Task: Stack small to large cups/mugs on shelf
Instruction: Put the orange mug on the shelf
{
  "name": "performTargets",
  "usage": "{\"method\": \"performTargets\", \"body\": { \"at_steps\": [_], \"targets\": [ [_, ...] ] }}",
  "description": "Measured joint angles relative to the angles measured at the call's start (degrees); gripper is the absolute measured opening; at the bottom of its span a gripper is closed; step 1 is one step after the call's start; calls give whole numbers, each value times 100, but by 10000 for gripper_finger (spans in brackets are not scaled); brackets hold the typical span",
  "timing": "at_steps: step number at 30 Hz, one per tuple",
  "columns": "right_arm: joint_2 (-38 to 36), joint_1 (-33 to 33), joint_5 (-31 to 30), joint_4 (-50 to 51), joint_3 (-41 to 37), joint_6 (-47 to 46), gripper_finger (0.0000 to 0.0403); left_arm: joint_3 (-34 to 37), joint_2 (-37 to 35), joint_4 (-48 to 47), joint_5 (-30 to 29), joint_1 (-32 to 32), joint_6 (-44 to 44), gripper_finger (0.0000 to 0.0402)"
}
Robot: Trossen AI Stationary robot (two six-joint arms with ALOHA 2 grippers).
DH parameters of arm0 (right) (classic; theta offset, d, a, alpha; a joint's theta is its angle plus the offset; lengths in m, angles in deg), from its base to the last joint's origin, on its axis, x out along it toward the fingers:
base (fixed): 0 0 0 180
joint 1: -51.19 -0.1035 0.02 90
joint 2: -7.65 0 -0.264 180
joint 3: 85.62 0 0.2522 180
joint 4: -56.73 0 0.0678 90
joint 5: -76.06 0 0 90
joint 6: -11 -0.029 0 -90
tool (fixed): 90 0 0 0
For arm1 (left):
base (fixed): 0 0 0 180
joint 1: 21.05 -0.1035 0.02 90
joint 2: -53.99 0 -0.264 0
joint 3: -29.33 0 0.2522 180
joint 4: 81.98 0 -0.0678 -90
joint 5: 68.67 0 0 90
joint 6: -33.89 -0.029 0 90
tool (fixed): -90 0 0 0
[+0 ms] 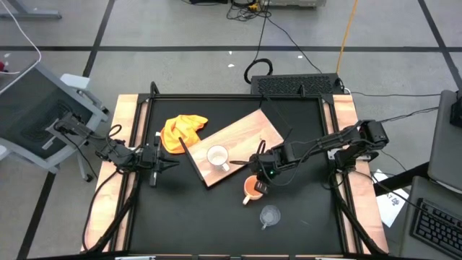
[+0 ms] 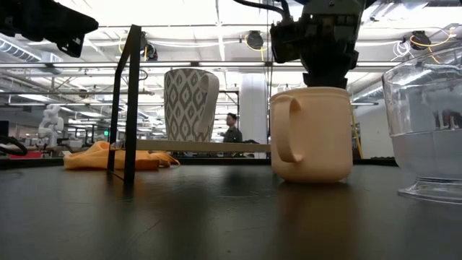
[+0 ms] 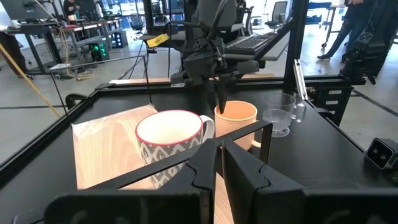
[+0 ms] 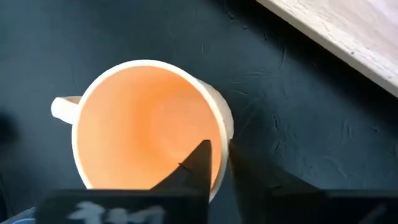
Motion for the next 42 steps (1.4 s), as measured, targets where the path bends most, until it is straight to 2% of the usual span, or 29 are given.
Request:
{"method": "performTargets", "body": {
  "at_steps": [5,15,20,30,38,42],
  "targets": [
    [0,18,1,-2,0,202,7,-1,0,-1,3,0,0,31],
    [0,107,-17,0,0,865,3,-1,0,-5,4,0,17,31],
    [0,141,-15,-28,89,1628,2,-1,0,-5,4,0,22,31],
    [-4,119,-4,486,923,2993,1,-1,1,-7,5,0,157,31],
    [-4,117,15,959,964,4292,1,-1,0,-7,5,0,142,31],
    [-4,117,17,897,964,4453,1,-1,0,-7,4,0,142,31]
  ]
}}
